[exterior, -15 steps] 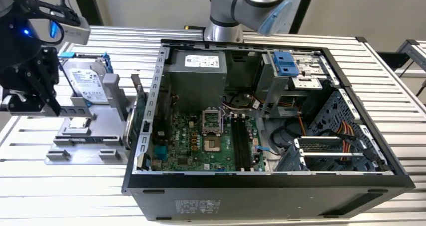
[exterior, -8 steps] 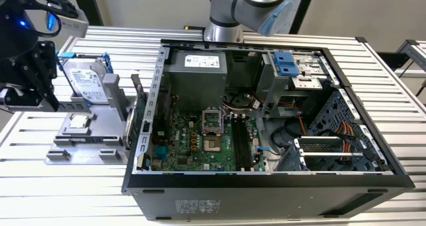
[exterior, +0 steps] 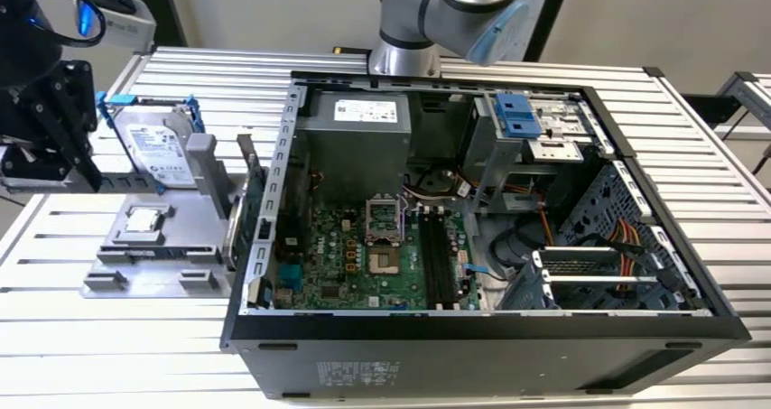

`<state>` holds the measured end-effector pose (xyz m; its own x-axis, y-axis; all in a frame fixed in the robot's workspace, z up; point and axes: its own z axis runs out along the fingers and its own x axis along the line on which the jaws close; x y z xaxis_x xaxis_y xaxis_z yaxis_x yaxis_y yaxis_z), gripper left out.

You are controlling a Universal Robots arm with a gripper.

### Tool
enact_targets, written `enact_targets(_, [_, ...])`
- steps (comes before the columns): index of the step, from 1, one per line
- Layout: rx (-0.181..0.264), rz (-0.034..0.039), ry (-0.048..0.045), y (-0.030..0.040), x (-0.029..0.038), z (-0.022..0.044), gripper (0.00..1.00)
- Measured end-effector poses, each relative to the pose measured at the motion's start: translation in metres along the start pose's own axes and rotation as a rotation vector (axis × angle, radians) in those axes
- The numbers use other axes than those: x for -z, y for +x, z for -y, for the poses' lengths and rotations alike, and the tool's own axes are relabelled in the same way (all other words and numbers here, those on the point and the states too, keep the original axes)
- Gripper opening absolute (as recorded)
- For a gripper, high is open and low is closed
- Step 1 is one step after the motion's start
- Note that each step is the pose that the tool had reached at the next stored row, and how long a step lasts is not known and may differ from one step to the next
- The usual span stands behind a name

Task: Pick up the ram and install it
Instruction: 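Pick up the ram and move it above insertion slot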

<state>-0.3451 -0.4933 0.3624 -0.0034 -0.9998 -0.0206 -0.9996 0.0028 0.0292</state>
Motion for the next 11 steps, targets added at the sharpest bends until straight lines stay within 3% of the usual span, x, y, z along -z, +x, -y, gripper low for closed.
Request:
enact_targets(5, [0.000,0.0000,0.0001,-0.0002,0.0072,-0.0003,0.00])
enact_targets(11, [0.000,0.0001,0.0003,-0.0002,0.0095,-0.0003,0.00])
